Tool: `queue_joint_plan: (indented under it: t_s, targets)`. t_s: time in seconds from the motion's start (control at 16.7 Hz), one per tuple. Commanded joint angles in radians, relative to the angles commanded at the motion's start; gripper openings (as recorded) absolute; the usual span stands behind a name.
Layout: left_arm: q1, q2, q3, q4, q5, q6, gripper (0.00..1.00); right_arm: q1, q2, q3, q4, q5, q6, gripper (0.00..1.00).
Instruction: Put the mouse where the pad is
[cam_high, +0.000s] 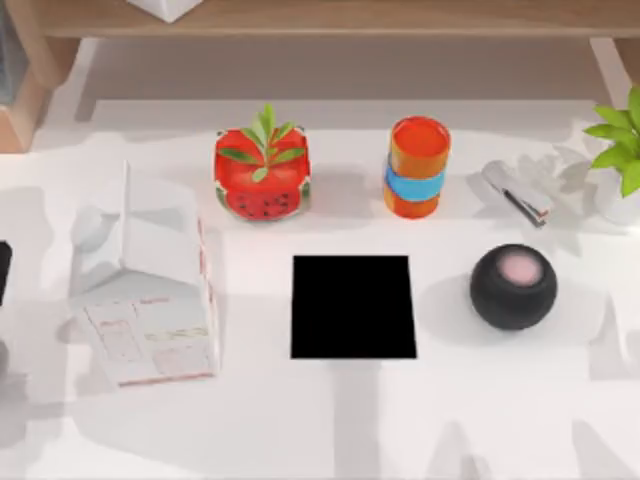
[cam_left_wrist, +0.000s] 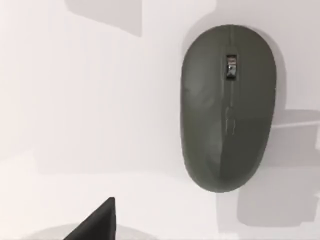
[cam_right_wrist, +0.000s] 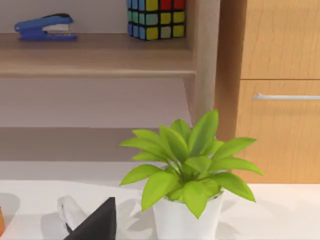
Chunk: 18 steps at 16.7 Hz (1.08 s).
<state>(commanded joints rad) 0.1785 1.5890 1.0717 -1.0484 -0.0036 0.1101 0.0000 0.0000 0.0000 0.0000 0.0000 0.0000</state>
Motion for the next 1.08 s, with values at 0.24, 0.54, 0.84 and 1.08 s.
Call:
queue_joint_plan:
  t_s: [0.24,0.54,0.84,1.08]
  targets:
    - [0.004,0.054,-0.066,0.114,0.000,0.001,1.00,0.000,0.000,0.000,0.000,0.000,0.000,1.00]
    - [0.008,0.165,-0.196,0.369,0.000,0.007,1.00,0.000,0.000,0.000,0.000,0.000,0.000,1.00]
    - [0.009,0.193,-0.227,0.419,0.000,0.008,1.00,0.000,0.000,0.000,0.000,0.000,0.000,1.00]
    - [0.009,0.193,-0.227,0.419,0.000,0.008,0.77,0.000,0.000,0.000,0.000,0.000,0.000,1.00]
